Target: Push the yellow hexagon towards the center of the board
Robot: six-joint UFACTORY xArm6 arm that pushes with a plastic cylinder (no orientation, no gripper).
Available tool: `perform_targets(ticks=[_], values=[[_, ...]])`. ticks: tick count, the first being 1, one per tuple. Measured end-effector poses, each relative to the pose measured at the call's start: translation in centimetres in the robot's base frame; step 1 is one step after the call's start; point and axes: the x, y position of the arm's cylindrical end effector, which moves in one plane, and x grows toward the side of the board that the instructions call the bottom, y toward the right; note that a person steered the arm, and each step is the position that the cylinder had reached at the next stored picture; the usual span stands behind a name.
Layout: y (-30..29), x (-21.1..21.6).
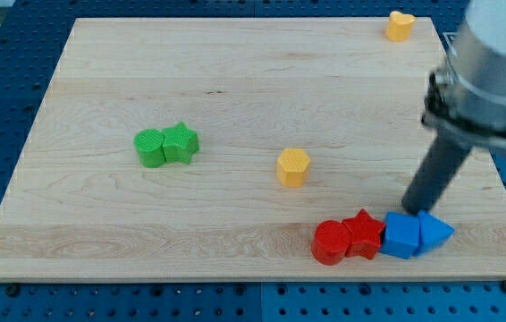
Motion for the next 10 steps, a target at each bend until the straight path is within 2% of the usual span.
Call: perform_targets(ticks=[1, 3, 5, 7, 9, 10], values=[[-3.5, -0.4], [-9.4, -7.0], [-10.9, -6.4], [-15.3, -5.6], [-18.7, -0.5], [-21.6, -1.6]])
